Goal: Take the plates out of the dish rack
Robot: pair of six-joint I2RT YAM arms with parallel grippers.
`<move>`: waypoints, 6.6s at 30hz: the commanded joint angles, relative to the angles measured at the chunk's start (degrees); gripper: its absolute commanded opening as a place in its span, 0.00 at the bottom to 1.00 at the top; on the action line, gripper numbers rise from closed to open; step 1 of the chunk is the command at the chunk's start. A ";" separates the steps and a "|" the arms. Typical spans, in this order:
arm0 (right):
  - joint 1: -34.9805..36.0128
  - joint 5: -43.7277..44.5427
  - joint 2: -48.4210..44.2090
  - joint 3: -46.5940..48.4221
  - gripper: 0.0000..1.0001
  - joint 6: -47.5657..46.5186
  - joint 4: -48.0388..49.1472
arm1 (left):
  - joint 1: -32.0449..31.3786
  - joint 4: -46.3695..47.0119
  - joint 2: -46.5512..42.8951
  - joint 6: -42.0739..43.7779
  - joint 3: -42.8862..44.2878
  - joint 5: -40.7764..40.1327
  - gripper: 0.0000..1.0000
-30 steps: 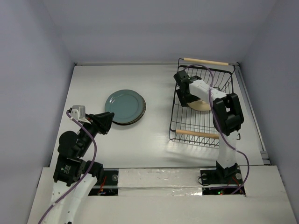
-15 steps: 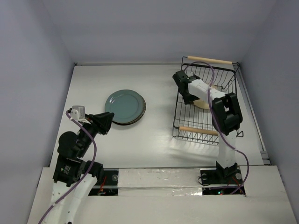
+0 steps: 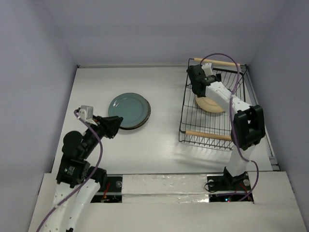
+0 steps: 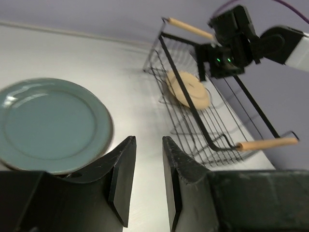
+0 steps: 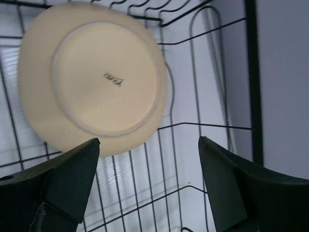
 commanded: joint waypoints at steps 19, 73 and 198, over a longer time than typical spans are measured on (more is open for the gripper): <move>-0.66 -17.17 -1.56 -1.91 0.80 0.93 4.39 | -35.89 15.89 51.17 -7.27 18.79 -21.30 0.51; -2.33 -19.12 9.69 -0.06 0.96 -7.07 -1.50 | -36.94 27.75 75.10 -7.17 23.65 -21.66 0.00; -1.12 -53.20 -31.10 -1.37 0.00 19.38 29.17 | -48.90 31.99 34.44 -4.88 10.04 -49.34 0.95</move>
